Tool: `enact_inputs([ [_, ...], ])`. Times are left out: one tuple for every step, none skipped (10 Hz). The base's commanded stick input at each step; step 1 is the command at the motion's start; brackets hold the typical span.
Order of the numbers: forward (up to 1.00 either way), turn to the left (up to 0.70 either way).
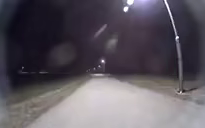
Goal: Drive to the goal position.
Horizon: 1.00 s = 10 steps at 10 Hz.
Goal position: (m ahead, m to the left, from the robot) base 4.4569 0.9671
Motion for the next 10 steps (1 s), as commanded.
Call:
enact_inputs([
  [1.00, 0.00],
  [1.00, 0.00],
  [1.00, 0.00],
  [1.00, 0.00],
  [1.00, 0.00],
  [1.00, 0.00],
  [1.00, 0.00],
  [1.00, 0.00],
  [1.00, 0.00],
  [1.00, 0.00],
])
